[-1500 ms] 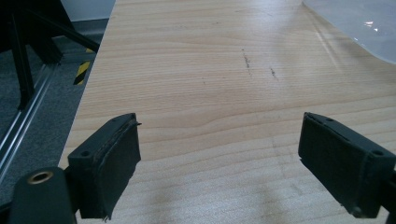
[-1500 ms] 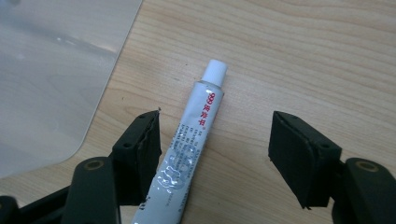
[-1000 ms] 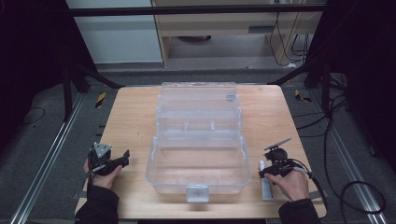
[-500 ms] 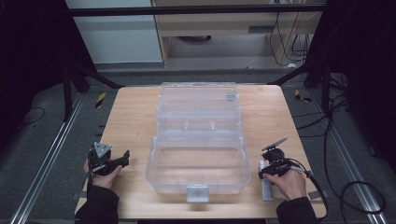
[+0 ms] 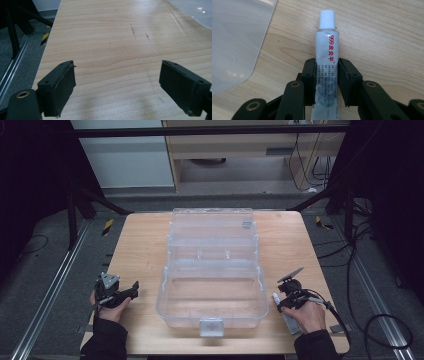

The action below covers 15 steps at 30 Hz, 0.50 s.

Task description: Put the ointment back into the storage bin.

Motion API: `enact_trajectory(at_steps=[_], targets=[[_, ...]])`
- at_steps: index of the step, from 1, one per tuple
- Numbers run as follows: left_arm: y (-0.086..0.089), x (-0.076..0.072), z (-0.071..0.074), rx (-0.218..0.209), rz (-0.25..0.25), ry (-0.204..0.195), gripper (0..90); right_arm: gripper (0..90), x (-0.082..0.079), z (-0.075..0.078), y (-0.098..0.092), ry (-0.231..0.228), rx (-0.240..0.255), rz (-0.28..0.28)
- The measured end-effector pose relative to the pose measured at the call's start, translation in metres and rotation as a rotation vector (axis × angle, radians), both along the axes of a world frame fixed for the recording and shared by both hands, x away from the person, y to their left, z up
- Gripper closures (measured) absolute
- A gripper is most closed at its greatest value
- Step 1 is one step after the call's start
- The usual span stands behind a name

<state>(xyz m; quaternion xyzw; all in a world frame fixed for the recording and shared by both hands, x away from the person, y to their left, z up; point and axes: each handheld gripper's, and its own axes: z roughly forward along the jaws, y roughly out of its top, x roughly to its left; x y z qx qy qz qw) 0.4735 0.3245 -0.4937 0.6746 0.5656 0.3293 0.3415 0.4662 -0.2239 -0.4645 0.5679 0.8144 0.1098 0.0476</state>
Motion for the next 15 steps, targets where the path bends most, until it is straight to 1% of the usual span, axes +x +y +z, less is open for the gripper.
enact_trajectory(at_steps=[1, 6, 15], targets=[[0.0001, 0.0, 0.0, 0.0, -0.001, 0.0, 13.0, 68.0, 0.0, -0.0005, 0.0008, 0.007, -0.003, -0.002], [0.0001, 0.0, 0.0, 0.001, 0.0, 0.0, 13.0, 68.9, 0.0002, -0.0024, 0.0024, 0.009, -0.021, 0.008], [0.0001, 0.0, 0.0, -0.001, -0.001, 0.001, 13.0, 69.6, 0.0011, -0.0005, 0.002, 0.027, -0.019, 0.007]])
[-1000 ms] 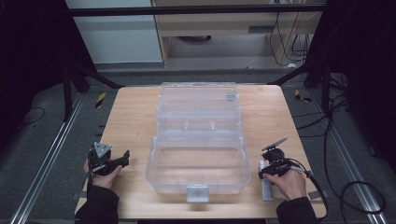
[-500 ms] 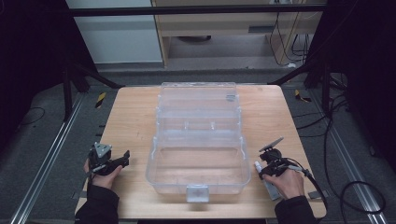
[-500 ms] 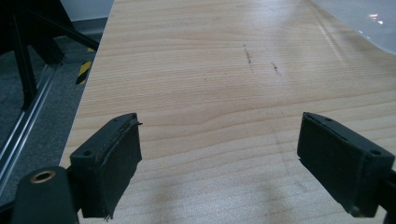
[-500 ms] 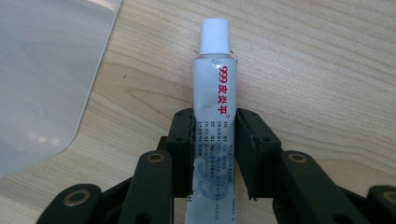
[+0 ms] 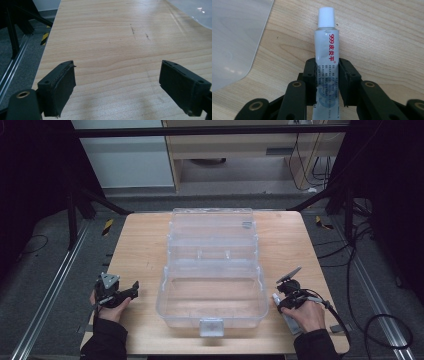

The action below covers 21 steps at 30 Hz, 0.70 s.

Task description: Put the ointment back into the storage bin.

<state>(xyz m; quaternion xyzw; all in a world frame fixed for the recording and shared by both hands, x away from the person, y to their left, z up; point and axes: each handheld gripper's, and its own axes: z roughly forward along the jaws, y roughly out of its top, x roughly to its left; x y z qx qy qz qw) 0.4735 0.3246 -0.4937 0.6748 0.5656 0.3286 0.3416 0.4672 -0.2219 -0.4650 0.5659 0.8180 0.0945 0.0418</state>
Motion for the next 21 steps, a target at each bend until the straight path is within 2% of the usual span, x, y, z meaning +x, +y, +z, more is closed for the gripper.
enact_trajectory(at_steps=[5, 8, 11, 13, 15, 16, 17, 18, 21], targets=[[0.0, 0.0, 0.0, 0.0, -0.002, 0.003, 13.1, 69.6, -0.001, 0.008, -0.007, -0.016, 0.029, 0.006], [-0.001, 0.0, 0.0, -0.001, -0.003, 0.004, 13.1, 69.6, -0.002, 0.013, -0.009, -0.026, 0.017, 0.01], [-0.001, 0.0, 0.0, 0.001, -0.005, 0.006, 13.3, 69.6, -0.003, 0.024, -0.01, -0.066, 0.036, 0.021], [-0.002, 0.001, 0.0, 0.001, -0.007, 0.008, 13.3, 69.6, -0.003, 0.027, -0.01, -0.07, 0.041, 0.017], [-0.002, 0.001, -0.001, -0.002, -0.009, 0.014, 13.4, 69.6, -0.004, 0.034, -0.013, -0.109, 0.058, 0.03], [-0.002, 0.001, -0.001, -0.002, -0.009, 0.014, 13.5, 69.6, -0.004, 0.034, -0.013, -0.109, 0.058, 0.03], [-0.002, 0.001, -0.001, 0.0, -0.011, 0.016, 13.6, 69.6, -0.004, 0.038, -0.016, -0.138, 0.071, 0.032], [-0.002, 0.001, -0.001, -0.003, -0.013, 0.018, 13.6, 69.6, -0.004, 0.038, -0.016, -0.138, 0.071, 0.032], [-0.002, 0.001, -0.001, -0.009, -0.019, 0.019, 14.1, 69.6, -0.004, 0.044, -0.019, -0.181, 0.088, 0.049]])
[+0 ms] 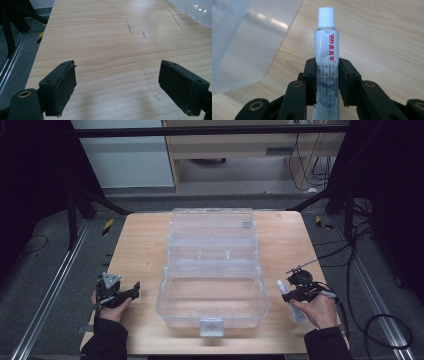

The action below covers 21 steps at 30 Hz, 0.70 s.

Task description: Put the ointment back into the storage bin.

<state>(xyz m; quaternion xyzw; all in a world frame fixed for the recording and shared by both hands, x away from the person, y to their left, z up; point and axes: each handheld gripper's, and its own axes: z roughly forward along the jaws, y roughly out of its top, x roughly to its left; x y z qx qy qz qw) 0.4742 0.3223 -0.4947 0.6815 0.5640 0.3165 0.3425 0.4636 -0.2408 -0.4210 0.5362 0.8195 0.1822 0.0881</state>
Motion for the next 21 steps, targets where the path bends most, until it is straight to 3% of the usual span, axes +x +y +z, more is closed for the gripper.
enact_trajectory(at_steps=[8, 16, 21], targets=[[-0.001, 0.0, 0.001, -0.006, -0.019, 0.004, 14.7, 69.6, 0.003, 0.019, -0.002, -0.119, 0.013, 0.055], [-0.001, -0.001, 0.001, -0.014, -0.037, 0.011, 14.8, 69.6, 0.005, 0.037, -0.002, -0.152, 0.023, 0.124], [-0.001, 0.0, 0.0, -0.014, -0.044, 0.017, 14.8, 69.6, 0.004, 0.055, -0.002, -0.205, 0.034, 0.176]])
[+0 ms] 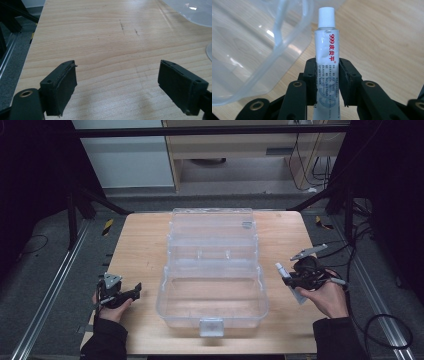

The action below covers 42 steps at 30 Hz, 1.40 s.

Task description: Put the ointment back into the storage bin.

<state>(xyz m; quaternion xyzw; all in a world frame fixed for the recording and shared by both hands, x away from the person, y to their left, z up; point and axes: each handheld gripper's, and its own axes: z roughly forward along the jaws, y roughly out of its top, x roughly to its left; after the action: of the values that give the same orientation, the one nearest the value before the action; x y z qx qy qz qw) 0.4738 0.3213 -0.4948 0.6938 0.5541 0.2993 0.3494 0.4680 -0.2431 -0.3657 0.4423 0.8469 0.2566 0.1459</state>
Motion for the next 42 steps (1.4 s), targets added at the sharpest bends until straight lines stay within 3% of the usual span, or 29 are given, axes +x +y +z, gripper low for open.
enact_trajectory(at_steps=[2, 12, 18, 25, 31, 36, 42], targets=[[-0.001, 0.0, 0.0, 0.0, -0.005, 0.005, 14.8, 69.6, -0.001, 0.009, 0.003, -0.022, 0.001, 0.049], [-0.001, 0.001, -0.001, -0.002, -0.012, 0.01, 15.0, 69.6, -0.002, 0.028, 0.011, -0.052, -0.017, 0.147], [-0.002, 0.001, -0.001, -0.003, -0.017, 0.015, 15.2, 69.6, -0.004, 0.039, 0.02, -0.065, -0.022, 0.259], [-0.002, 0.001, -0.002, -0.008, -0.022, 0.02, 15.4, 69.6, 0.0, 0.047, 0.039, -0.048, -0.016, 0.385], [-0.002, 0.001, -0.002, -0.009, -0.025, 0.023, 15.6, 69.6, 0.007, 0.052, 0.051, -0.029, -0.018, 0.458], [-0.002, 0.001, -0.002, -0.01, -0.025, 0.023, 15.8, 69.6, 0.013, 0.054, 0.065, -0.025, -0.037, 0.556], [-0.002, 0.001, -0.002, -0.009, -0.027, 0.023, 15.9, 69.6, 0.017, 0.052, 0.077, -0.003, -0.059, 0.62]])
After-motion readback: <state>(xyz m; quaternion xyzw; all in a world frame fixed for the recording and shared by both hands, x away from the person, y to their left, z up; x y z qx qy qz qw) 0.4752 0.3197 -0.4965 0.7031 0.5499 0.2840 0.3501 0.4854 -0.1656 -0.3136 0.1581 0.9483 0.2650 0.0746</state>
